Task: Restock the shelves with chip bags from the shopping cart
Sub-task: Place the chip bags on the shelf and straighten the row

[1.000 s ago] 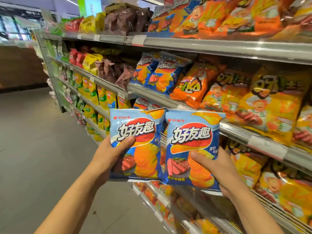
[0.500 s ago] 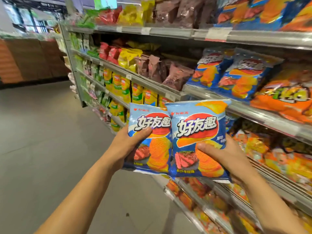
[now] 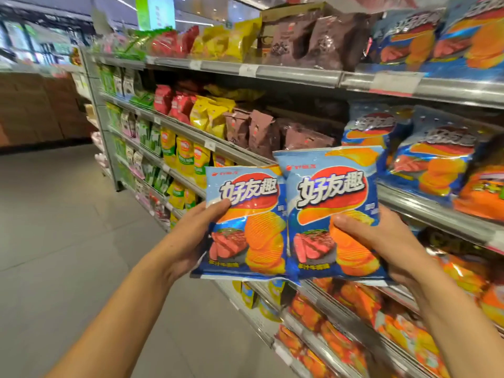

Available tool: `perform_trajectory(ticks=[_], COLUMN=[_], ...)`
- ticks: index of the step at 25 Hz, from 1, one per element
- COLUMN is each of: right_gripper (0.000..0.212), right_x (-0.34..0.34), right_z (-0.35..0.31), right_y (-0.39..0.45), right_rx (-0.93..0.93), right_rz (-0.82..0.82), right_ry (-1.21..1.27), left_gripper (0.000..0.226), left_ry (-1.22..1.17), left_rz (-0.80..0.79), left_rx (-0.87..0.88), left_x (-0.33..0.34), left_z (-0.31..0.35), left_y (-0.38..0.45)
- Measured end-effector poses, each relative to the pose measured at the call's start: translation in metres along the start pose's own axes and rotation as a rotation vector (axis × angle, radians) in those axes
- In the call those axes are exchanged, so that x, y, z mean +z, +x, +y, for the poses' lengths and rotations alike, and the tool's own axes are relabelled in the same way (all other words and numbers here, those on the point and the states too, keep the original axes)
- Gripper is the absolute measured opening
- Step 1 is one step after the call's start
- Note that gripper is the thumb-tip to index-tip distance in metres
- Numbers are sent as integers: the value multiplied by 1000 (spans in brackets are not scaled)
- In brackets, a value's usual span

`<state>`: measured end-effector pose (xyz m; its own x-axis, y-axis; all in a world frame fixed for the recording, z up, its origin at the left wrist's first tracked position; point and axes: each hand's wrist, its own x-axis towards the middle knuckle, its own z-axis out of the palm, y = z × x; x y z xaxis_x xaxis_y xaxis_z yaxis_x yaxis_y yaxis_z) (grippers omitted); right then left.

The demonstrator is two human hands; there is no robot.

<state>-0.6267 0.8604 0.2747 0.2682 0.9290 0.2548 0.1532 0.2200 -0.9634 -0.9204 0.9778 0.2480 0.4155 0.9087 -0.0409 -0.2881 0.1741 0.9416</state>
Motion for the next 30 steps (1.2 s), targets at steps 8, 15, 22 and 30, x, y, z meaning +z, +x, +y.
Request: perform_trajectory(ticks=[8, 15, 22, 30], right_gripper=[55, 71, 36, 10], right_x=[-21, -48, -86, -130], right_z=[-30, -110, -212, -285], right_y=[116, 180, 211, 292], right_rx=[-112, -341, -540, -565], right_rz=[94, 273, 463, 660], right_ry=[-146, -390, -472, -372], left_gripper=[41, 31, 36, 18], left_ry=[17, -27, -80, -102], left_rz=[-128, -321, -557, -624], left_rx=[105, 391, 608, 622], left_x=[22, 63, 149, 226], left_z=[56, 137, 219, 341], left_y=[124, 221, 298, 395])
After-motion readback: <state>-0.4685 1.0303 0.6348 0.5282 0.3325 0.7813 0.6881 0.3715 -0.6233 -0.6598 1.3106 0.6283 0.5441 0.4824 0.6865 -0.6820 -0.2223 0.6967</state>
